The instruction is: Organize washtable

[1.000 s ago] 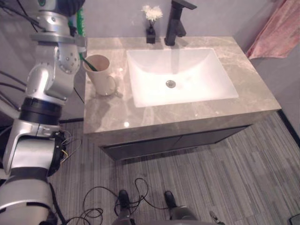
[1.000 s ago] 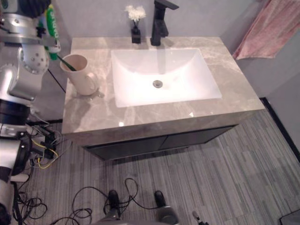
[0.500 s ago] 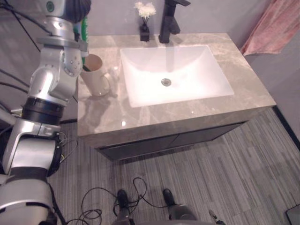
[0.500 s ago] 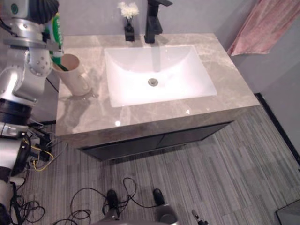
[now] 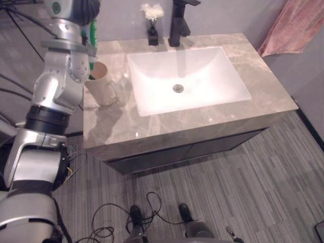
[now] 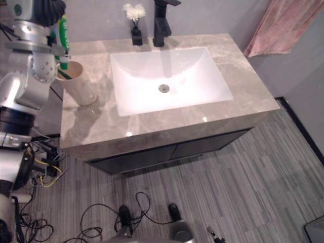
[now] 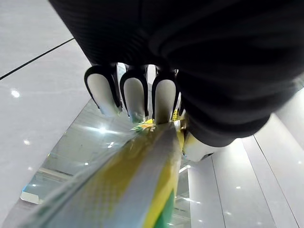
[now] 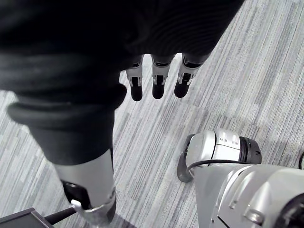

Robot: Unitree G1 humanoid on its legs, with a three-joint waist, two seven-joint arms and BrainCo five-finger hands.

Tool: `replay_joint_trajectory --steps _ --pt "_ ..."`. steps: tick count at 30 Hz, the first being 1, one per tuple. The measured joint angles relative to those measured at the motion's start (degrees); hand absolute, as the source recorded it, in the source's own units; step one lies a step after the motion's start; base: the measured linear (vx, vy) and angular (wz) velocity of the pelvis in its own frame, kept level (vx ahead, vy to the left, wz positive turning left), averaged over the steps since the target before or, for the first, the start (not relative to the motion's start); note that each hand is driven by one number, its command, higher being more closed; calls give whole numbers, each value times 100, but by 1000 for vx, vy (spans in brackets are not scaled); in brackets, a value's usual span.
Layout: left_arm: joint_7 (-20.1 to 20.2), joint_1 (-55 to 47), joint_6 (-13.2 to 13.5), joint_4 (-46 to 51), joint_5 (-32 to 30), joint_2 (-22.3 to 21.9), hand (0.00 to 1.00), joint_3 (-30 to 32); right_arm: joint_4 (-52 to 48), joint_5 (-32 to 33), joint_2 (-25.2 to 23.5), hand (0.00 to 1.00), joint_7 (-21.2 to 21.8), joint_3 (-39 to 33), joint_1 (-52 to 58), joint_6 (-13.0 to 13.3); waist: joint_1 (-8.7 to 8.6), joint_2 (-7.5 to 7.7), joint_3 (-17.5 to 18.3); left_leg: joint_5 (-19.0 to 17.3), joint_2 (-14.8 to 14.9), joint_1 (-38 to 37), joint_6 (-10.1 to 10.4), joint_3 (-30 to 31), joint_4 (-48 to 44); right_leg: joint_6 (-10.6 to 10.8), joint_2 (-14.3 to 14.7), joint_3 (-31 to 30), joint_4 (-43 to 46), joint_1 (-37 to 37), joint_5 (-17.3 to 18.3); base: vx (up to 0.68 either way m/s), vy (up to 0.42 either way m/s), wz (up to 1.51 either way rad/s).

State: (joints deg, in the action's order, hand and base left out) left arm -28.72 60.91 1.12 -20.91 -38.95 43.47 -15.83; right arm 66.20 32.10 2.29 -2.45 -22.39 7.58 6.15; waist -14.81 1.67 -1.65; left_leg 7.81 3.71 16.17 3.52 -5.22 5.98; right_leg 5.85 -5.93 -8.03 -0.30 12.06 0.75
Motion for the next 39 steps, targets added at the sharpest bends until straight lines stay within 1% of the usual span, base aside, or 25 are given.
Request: replay_joint_trajectory --steps 13,19,25,28,32,39 --pt "11 -135 -3 0 -3 0 100 0 -1 -1 50 0 0 44 0 2 17 -11 -7 0 0 3 0 -6 0 0 -1 -1 -17 1 0 0 0 0" --pt "11 -135 -2 0 -3 1 100 0 -1 -1 51 0 1 61 -1 2 36 -45 -33 -1 0 8 0 -6 1 -1 -2 0 -25 2 1 0 0 0" --pt "10 -134 -2 2 -8 12 100 4 2 -2 54 0 2 173 -47 4 101 -44 -190 0 -1 18 0 -6 0 -1 -4 5 -30 8 1 0 0 0" --pt "11 -133 -3 2 -12 15 100 4 -2 -4 54 0 2 174 -52 6 129 -41 -198 1 -2 59 0 -5 0 0 -5 9 -44 17 1 0 0 0" --pt "11 -131 -3 2 -12 31 100 2 -6 -14 51 0 2 197 -56 9 128 -37 -205 4 -2 75 -3 1 -1 0 -5 9 -58 17 0 0 0 0" --pt "13 6 -7 3 -13 119 100 0 -12 -21 48 0 2 227 -93 15 127 -14 -348 7 -1 75 -6 30 -1 0 -3 8 -55 19 -2 0 0 0"
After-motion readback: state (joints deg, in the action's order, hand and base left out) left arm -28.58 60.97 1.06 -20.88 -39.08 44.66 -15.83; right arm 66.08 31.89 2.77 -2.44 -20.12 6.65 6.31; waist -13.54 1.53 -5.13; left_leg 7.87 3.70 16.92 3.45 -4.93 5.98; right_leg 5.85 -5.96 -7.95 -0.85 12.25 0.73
